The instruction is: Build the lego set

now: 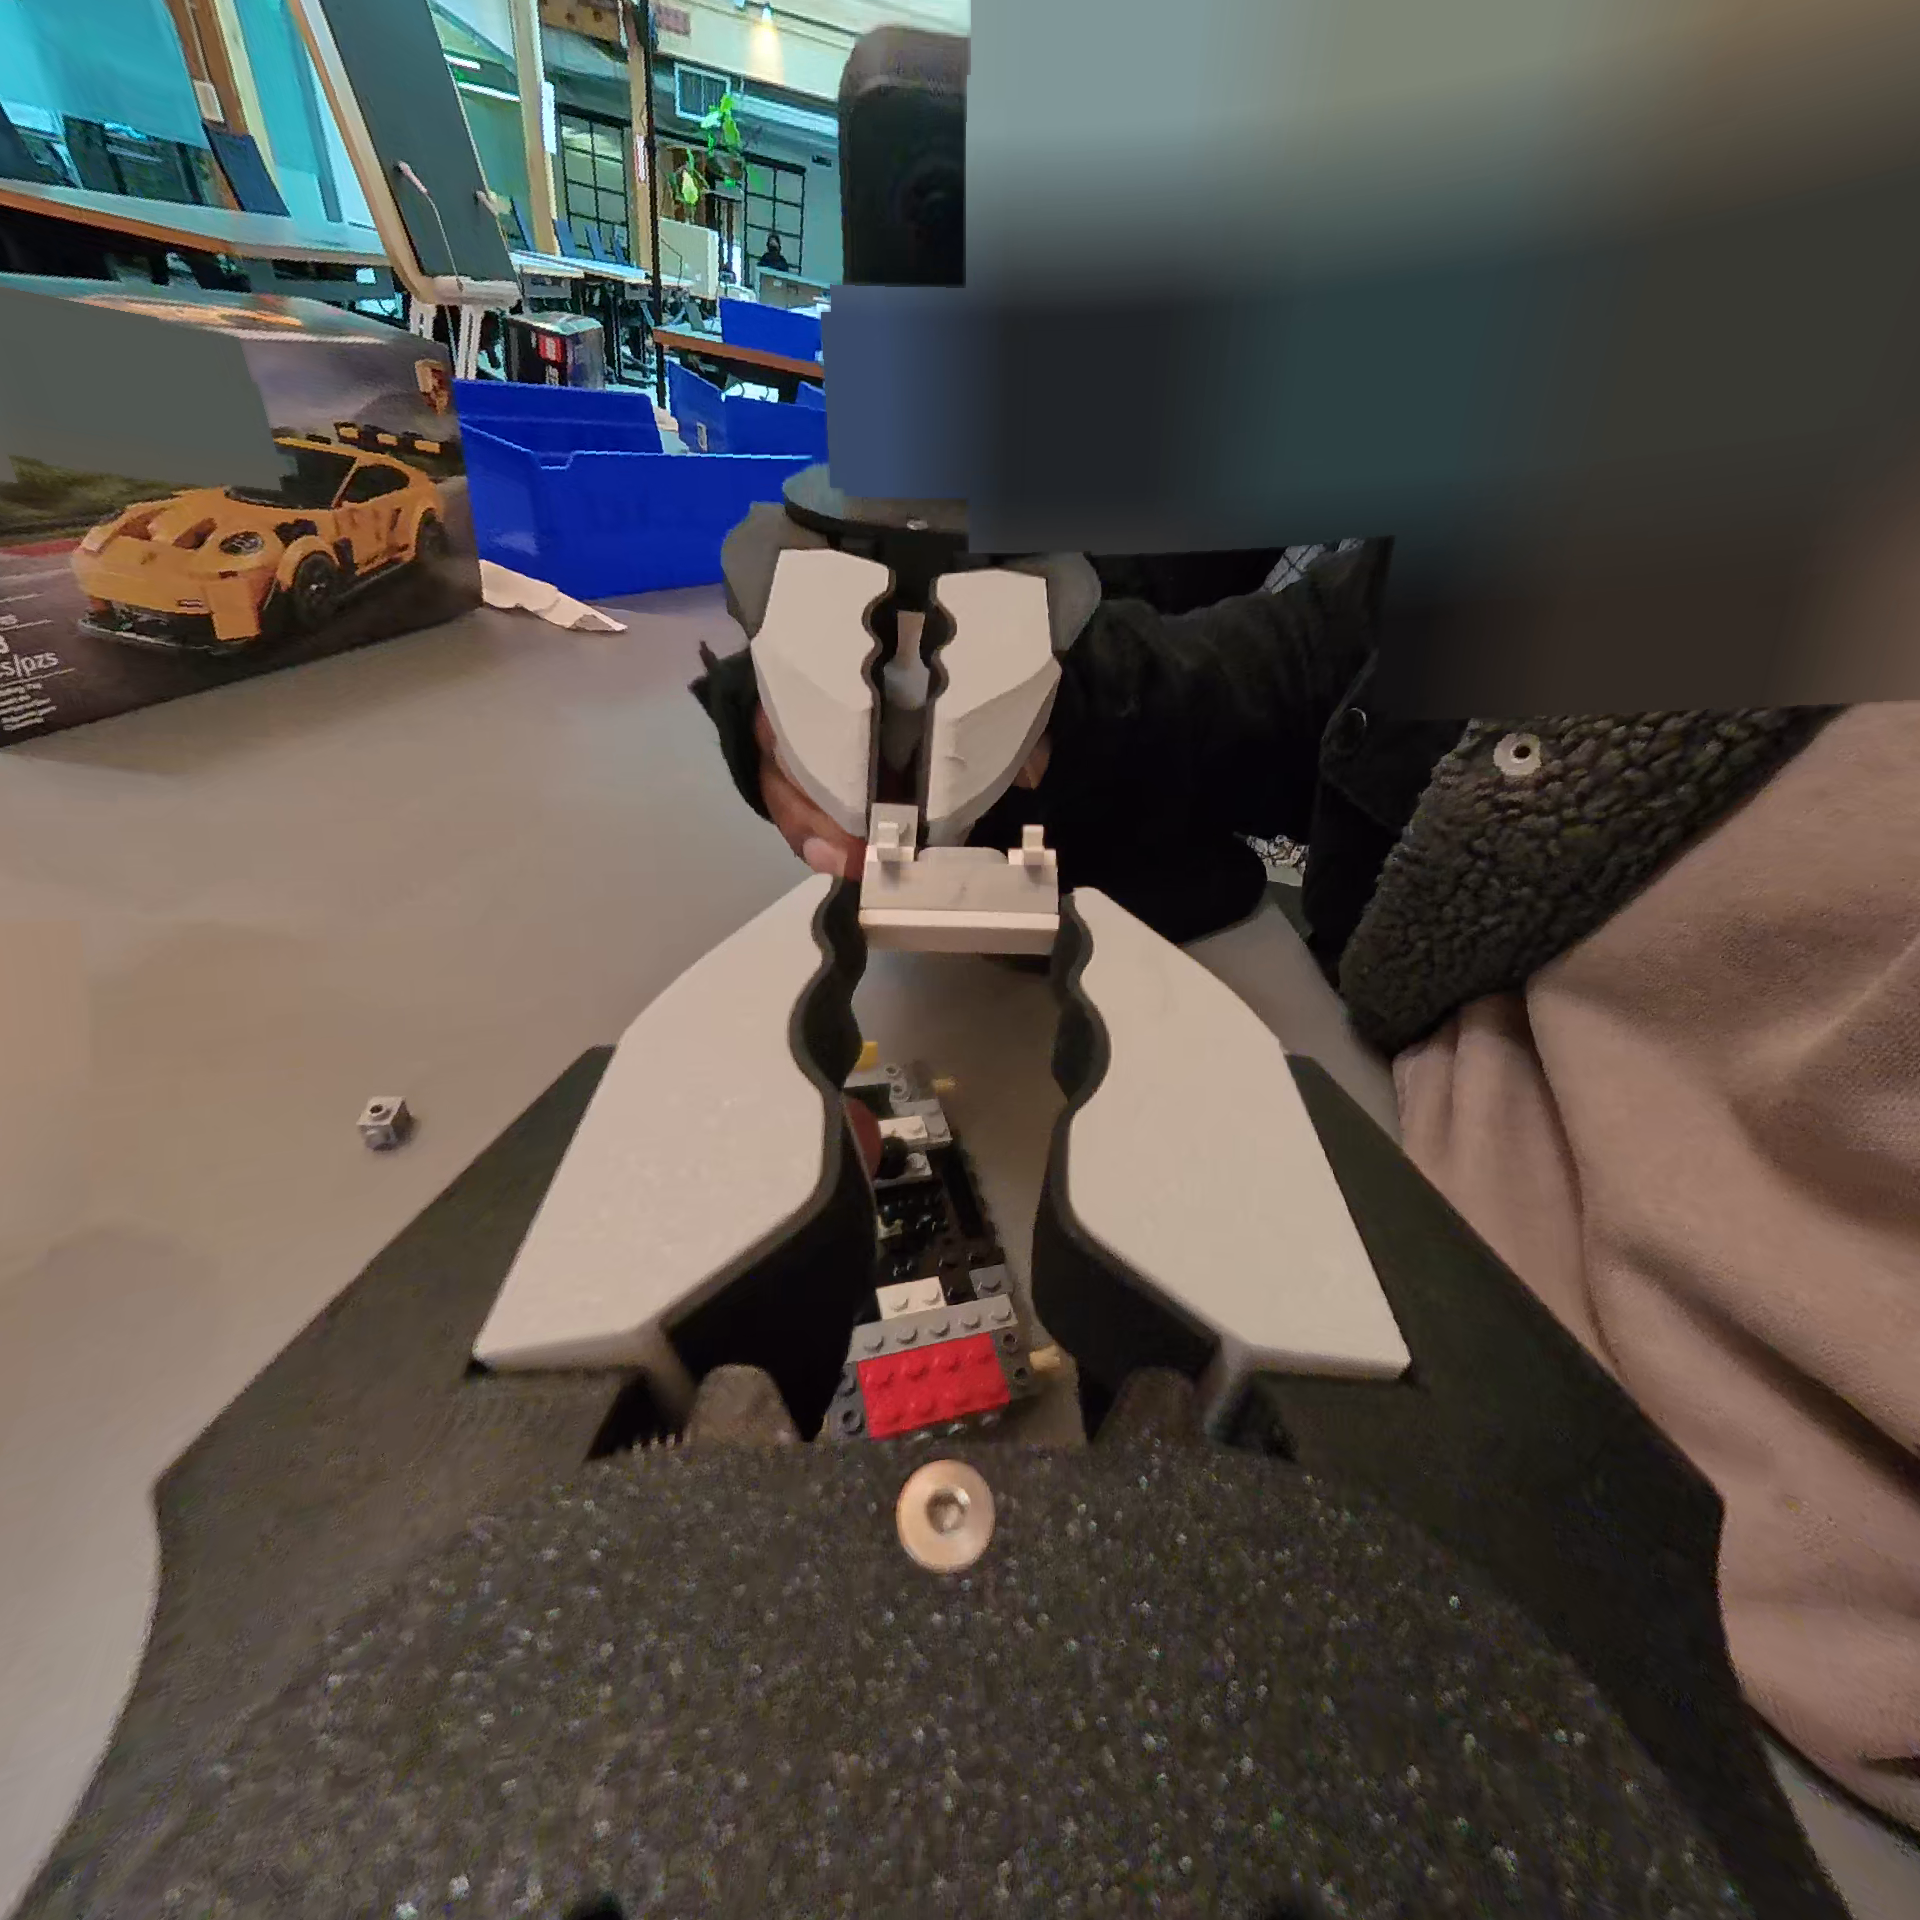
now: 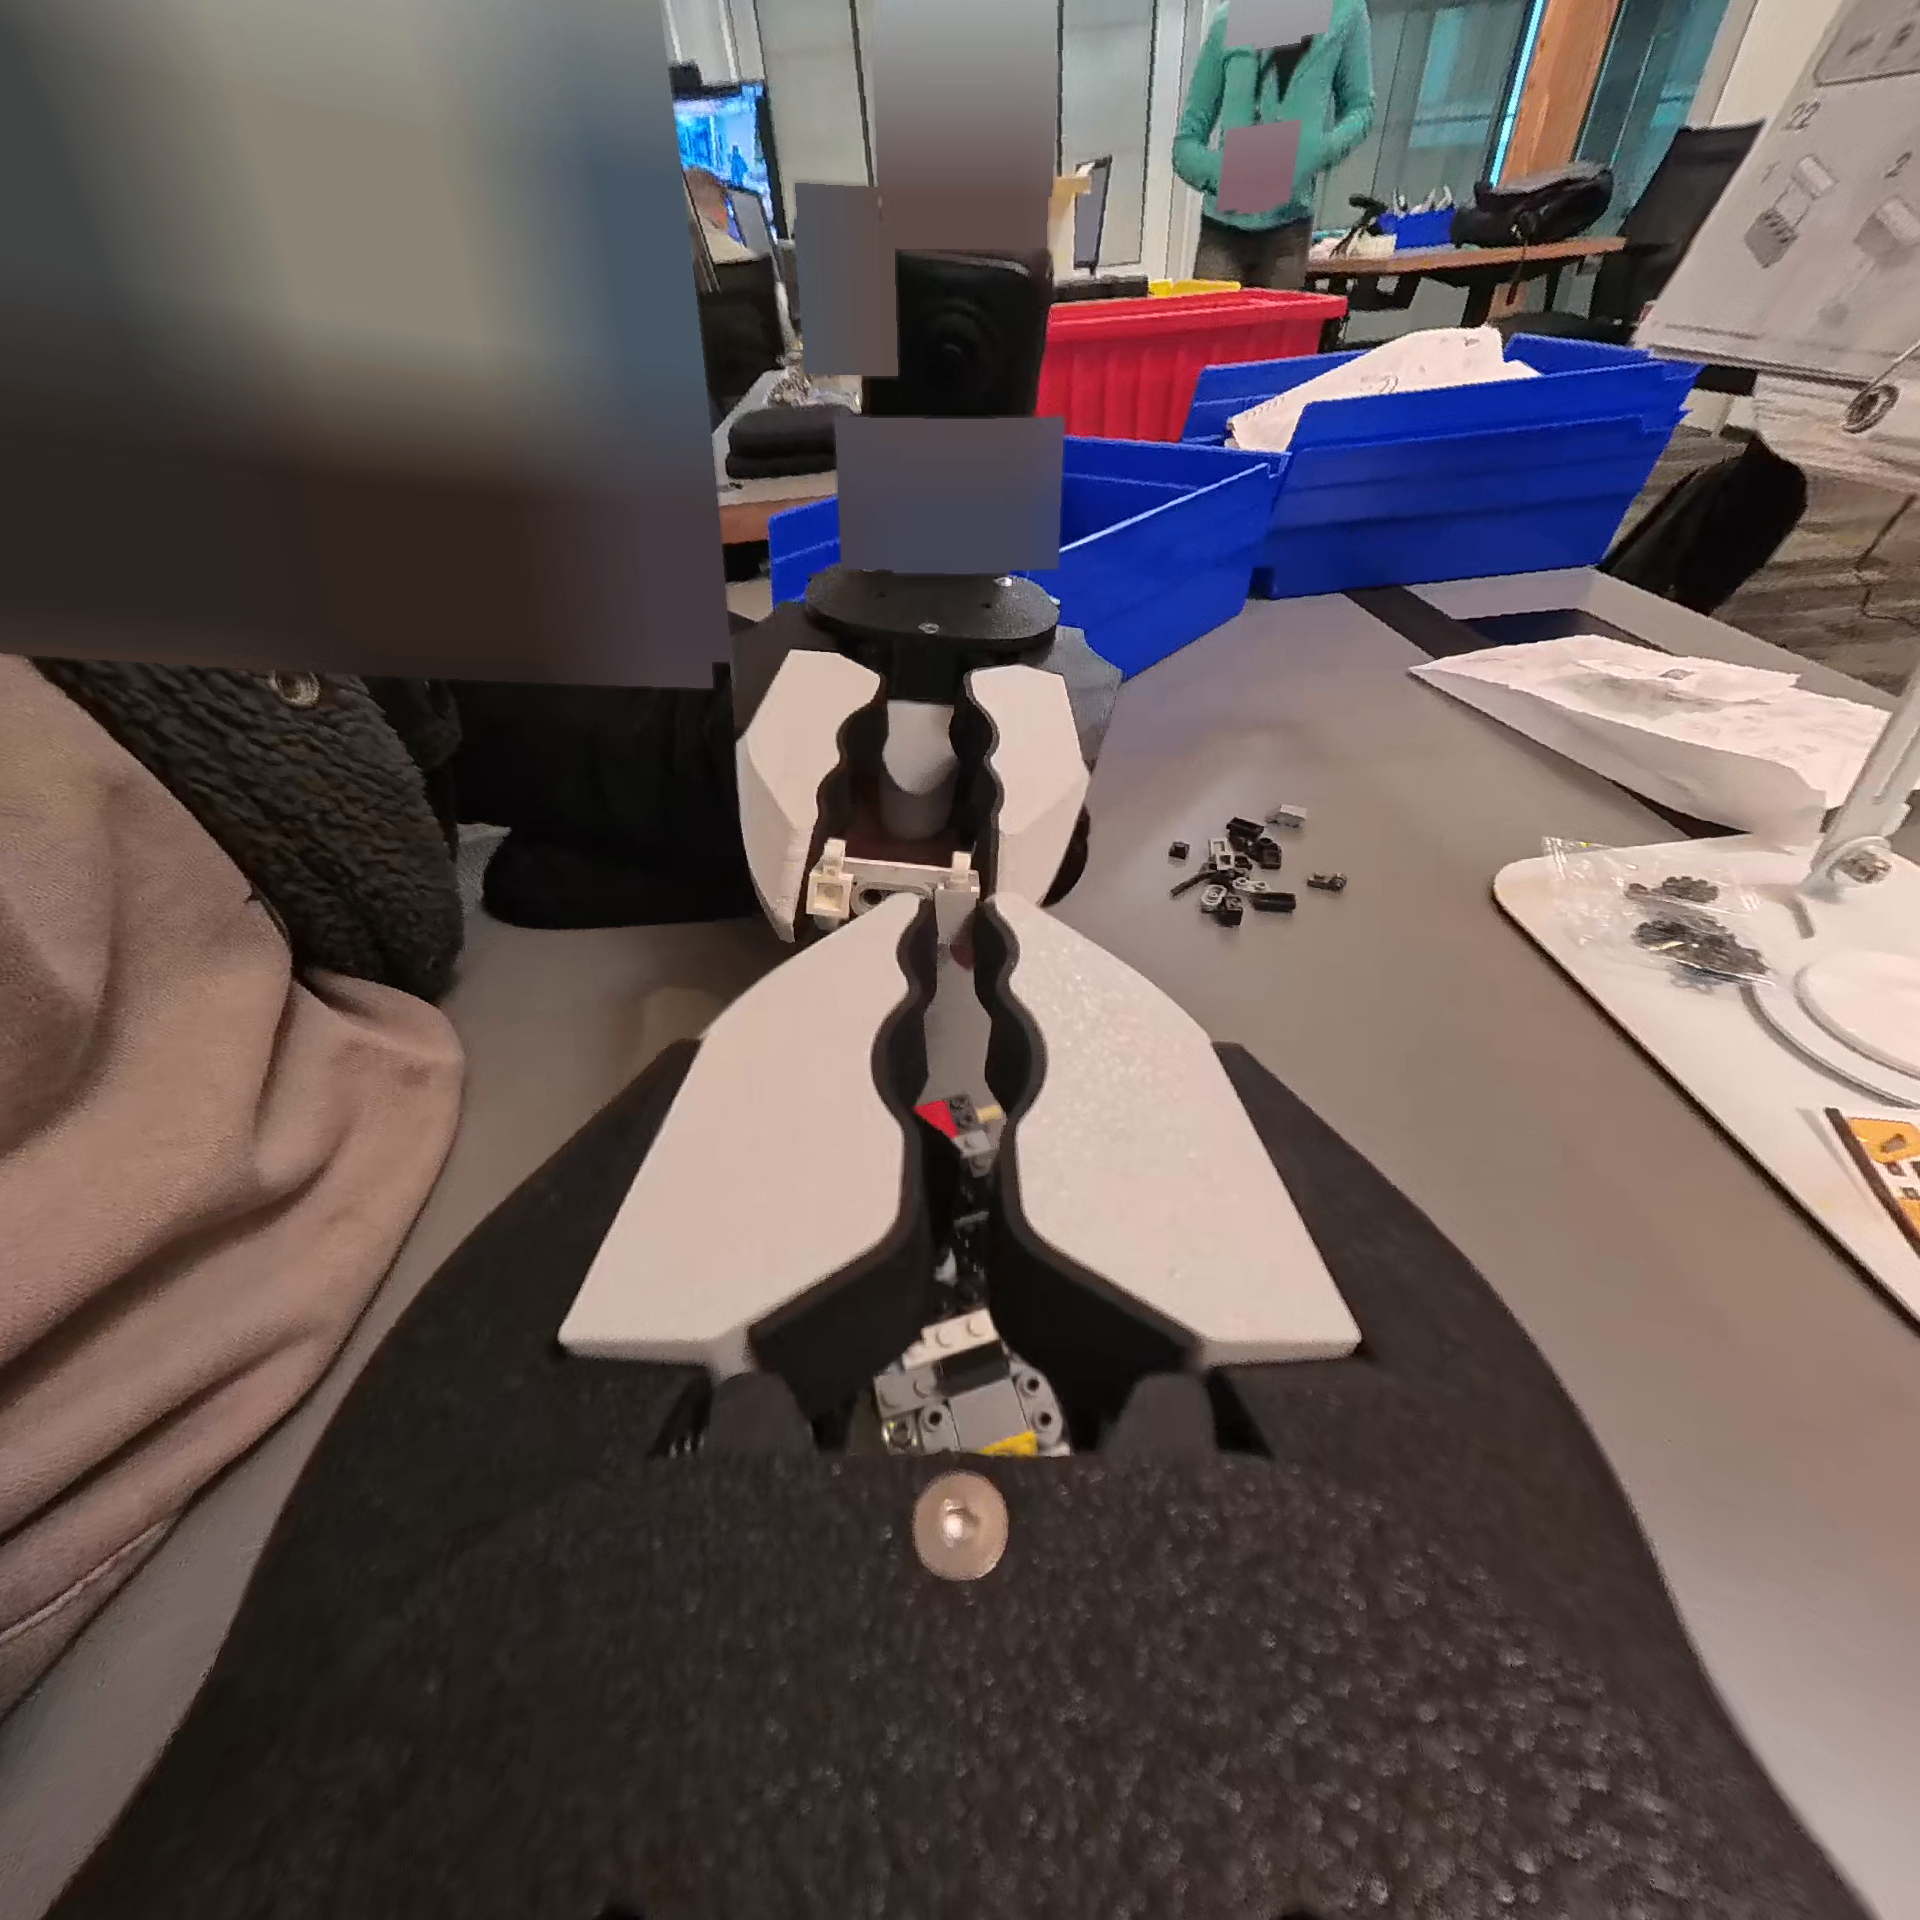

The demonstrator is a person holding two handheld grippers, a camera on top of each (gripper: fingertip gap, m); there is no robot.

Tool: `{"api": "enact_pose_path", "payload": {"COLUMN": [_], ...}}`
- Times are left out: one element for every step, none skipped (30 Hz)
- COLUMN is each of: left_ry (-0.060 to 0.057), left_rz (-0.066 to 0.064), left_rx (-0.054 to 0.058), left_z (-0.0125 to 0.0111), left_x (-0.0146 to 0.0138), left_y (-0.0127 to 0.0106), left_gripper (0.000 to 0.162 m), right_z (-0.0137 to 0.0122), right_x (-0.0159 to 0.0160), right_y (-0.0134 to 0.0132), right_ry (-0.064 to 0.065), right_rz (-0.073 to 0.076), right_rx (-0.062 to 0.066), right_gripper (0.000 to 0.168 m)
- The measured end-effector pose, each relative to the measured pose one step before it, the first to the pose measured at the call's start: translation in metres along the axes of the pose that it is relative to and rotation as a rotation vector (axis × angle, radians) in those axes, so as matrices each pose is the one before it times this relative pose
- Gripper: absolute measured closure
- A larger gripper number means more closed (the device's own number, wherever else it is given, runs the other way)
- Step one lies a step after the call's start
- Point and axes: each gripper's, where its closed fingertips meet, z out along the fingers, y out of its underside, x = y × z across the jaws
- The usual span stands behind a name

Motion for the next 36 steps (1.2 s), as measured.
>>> {"api": "enact_pose_path", "payload": {"left_ry": [-0.0016, -0.005, -0.0018, 0.0028, -0.0005, -0.0019, 0.0001, 0.0018, 0.0031, -0.0006, -0.0013, 0.0014, 0.0039, 0.0055, 0.0022, 0.0056, 0.0067, 0.0023, -0.0009, 0.0017, 0.0032, 0.0003, -0.0005, 0.0004, 0.0022, 0.0017, -0.0018, 0.0005, 0.0036, 0.0045, 0.009, 0.0129, 0.0131, 0.0114, 0.0021, -0.0025], "left_rz": [-0.0017, 0.0007, -0.0049, -0.0085, -0.0033, -0.0011, -0.0002, -0.0056, -0.0055, 0.0003, 0.0005, -0.0033, -0.0063, -0.0073, -0.0041, -0.0084, -0.013, -0.0104, -0.0031, -0.0037, -0.0063, -0.0005, -0.0007, -0.0004, 0.0005, 0.0026, 0.0026, 0.0002, 0.0012, 0.0029, 0.0032, 0.0099, 0.0142, 0.0108, 0.001, -0.0103], "left_rx": [0.0018, -0.0013, 0.0067, 0.0111, 0.0072, 0.0065, 0.0045, 0.0123, 0.0095, 0.0052, 0.0042, 0.0072, 0.0101, 0.0082, 0.0077, 0.0132, 0.0193, 0.0106, 0.0058, 0.0069, 0.0049, -0.0032, -0.0066, -0.0081, -0.0107, -0.0146, -0.0134, -0.0097, -0.0147, -0.0203, -0.0395, -0.0447, -0.021, 0.0039, 0.0145, 0.0122], "left_z": [0.00025, 0.00022, -0.00004, 0.00013, 0.0001, 0.00005, 0.0002, 0.00003, 0.0001, 0.00005, 0.00004, 0.00006, -0.00006, -0.00003, 0.00013, 0.00015, 0.00035, 0.00032, 0.00044, 0.00038, 0.00022, 0.00002, -0.00004, 0.00005, 0.0001, 0.00011, 0.00049, 0.00071, 0.0011, 0.00182, 0.00399, 0.00693, 0.00781, 0.00475, -0.00018, -0.00245], "left_x": [-0.00014, -0.00068, -0.00054, 0.00006, -0.00019, -0.0002, 0.00009, 0.00028, 0.0003, -0.00003, -0.00002, 0.00017, 0.00036, 0.00049, 0.00021, 0.00077, 0.00049, -0.00008, -0.00026, 0.00032, 0.00017, -0.00026, -0.0003, -0.00012, 0.00006, 0.00019, -0.00018, 0.0, 0.00062, 0.00093, 0.00181, 0.00342, 0.00425, 0.00319, -0.00043, -0.00203], "left_y": [-0.00036, 0.00056, -0.00054, -0.00117, -0.00087, -0.00083, -0.00057, -0.00173, -0.00133, -0.00096, -0.0008, -0.00099, -0.00123, -0.00104, -0.00089, -0.00177, -0.00247, -0.00129, -0.00096, -0.00127, -0.00062, 0.00076, 0.00123, 0.00136, 0.0015, 0.00221, 0.00207, 0.00181, 0.00253, 0.00364, 0.0069, 0.0081, 0.00323, -0.00234, -0.00409, -0.00249], "left_gripper": [0.126, 0.127, 0.126, 0.126, 0.126, 0.126, 0.127, 0.126, 0.126, 0.127, 0.127, 0.127, 0.127, 0.126, 0.127, 0.126, 0.127, 0.127, 0.127, 0.127, 0.127, 0.127, 0.127, 0.127, 0.127, 0.127, 0.127, 0.126, 0.126, 0.127, 0.127, 0.127, 0.126, 0.127, 0.127, 0.126], "right_z": [-0.00015, 0.00011, 0.00016, -0.00013, -0.00001, 0.00001, 0.00023, -0.00006, 0.00003, -0.00002, -0.00008, -0.00017, -0.00021, -0.00012, -0.00013, -0.00023, 0.00028, -0.00008, -0.00016, -0.00017, -0.00001, 0.00033, 0.00005, -0.00008, 0.00006, 0.00018, -0.00002, -0.00019, 0.00018, 0.00053, 0.00183, 0.0045, 0.00622, 0.00333, -0.00307, -0.00537], "right_x": [0.0003, 0.00077, 0.00075, 0.00015, 0.00035, 0.00044, -0.00018, -0.00006, -0.00003, -0.00001, 0.00007, -0.00003, -0.00029, -0.00038, -0.00011, -0.00047, -0.00041, 0.00036, 0.00038, -0.00033, -0.00012, 0.00025, 0.00022, 0.00015, -0.00016, -0.00031, 0.00007, -0.00005, -0.00057, -0.00065, -0.00125, -0.0036, -0.00483, -0.00205, 0.00186, 0.0042], "right_y": [-0.00042, 0.00037, -0.00053, -0.00169, -0.001, -0.00101, -0.00108, -0.00146, -0.00186, -0.00078, -0.00067, -0.00066, -0.00064, -0.0005, -0.00058, -0.00123, -0.0014, -0.00105, -0.00121, -0.00121, -0.00076, 0.00044, 0.0012, 0.00124, 0.0011, 0.00122, 0.00158, 0.00065, 0.00079, 0.00091, 0.00206, 0.00376, 0.00439, 0.00091, -0.00461, -0.00462], "right_ry": [0.0022, 0.0057, 0.0045, -0.0027, -0.001, 0.0013, -0.0028, -0.0025, -0.002, -0.0019, -0.001, -0.0038, -0.0052, -0.0035, -0.0011, -0.0038, -0.0016, 0.0012, 0.0018, -0.0036, -0.0009, 0.0013, -0.0021, -0.0046, -0.0032, -0.003, -0.0016, -0.0009, -0.0048, -0.0048, -0.006, -0.0137, -0.0161, -0.0036, 0.001, 0.0159], "right_rz": [0.0057, 0.0018, 0.0051, 0.0152, 0.0119, 0.0077, 0.0089, 0.0072, 0.0074, 0.0051, 0.004, 0.0074, 0.007, 0.0016, 0.0004, 0.0014, 0.0035, 0.0061, -0.0001, 0.0031, 0.001, 0.0017, 0.0057, 0.0062, -0.0031, -0.0027, -0.001, -0.0017, -0.0008, -0.0047, -0.0063, -0.0129, -0.0201, -0.02, 0.0041, -0.0022], "right_rx": [0.0076, 0.0001, 0.0081, 0.0177, 0.0135, 0.0131, 0.0109, 0.0116, 0.0131, 0.0054, 0.0055, 0.0064, 0.0055, 0.0037, 0.0044, 0.0093, 0.0129, 0.0079, 0.0089, 0.0055, 0.0018, -0.0004, -0.0026, -0.0072, -0.0107, -0.0099, -0.0084, -0.0018, -0.0037, -0.0065, -0.0138, -0.0228, -0.0277, -0.0151, 0.014, 0.0147], "right_gripper": [0.162, 0.162, 0.162, 0.162, 0.162, 0.162, 0.162, 0.162, 0.162, 0.162, 0.162, 0.162, 0.162, 0.162, 0.162, 0.162, 0.162, 0.162, 0.162, 0.162, 0.162, 0.161, 0.162, 0.162, 0.162, 0.161, 0.162, 0.162, 0.162, 0.162, 0.162, 0.162, 0.163, 0.168, 0.168, 0.168]}}
